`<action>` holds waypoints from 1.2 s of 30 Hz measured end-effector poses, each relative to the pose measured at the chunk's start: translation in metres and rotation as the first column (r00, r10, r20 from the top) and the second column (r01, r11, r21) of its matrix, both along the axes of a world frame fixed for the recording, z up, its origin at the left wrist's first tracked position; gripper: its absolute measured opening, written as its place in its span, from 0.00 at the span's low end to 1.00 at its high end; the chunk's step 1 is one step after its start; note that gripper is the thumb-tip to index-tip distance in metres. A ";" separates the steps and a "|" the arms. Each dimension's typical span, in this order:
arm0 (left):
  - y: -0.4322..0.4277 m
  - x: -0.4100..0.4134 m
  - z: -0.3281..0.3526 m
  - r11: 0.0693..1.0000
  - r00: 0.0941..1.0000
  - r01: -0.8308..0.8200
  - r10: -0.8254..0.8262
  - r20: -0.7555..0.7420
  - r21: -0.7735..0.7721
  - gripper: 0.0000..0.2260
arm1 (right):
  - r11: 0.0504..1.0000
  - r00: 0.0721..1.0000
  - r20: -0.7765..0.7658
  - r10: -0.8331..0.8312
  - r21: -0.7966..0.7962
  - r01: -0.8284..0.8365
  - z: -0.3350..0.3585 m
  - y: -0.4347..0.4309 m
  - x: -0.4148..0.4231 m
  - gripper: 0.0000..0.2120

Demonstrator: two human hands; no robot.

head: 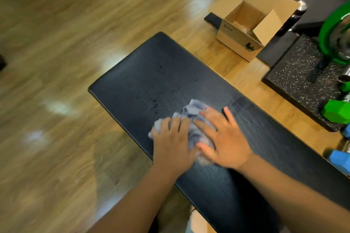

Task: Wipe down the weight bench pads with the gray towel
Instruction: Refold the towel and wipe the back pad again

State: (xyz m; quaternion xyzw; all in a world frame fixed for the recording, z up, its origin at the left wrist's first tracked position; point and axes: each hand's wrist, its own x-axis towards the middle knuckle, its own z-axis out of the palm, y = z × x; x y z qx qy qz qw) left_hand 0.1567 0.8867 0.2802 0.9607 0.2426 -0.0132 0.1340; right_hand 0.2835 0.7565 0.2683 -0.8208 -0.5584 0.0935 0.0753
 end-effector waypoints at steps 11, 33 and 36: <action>0.029 -0.002 0.006 0.993 0.995 -0.074 0.080 0.062 -0.094 0.28 | 0.954 0.936 -0.218 -0.275 0.059 0.294 0.010 0.037 -0.020 0.29; 0.093 0.009 -0.001 0.997 0.996 -0.051 0.055 0.071 -0.061 0.29 | 0.947 0.931 -0.227 -0.284 0.087 0.310 0.003 0.098 -0.015 0.25; 0.093 -0.076 -0.008 0.986 0.991 -0.136 0.135 -0.011 -0.100 0.32 | 0.975 0.947 -0.267 -0.178 0.083 0.206 0.010 0.109 -0.085 0.23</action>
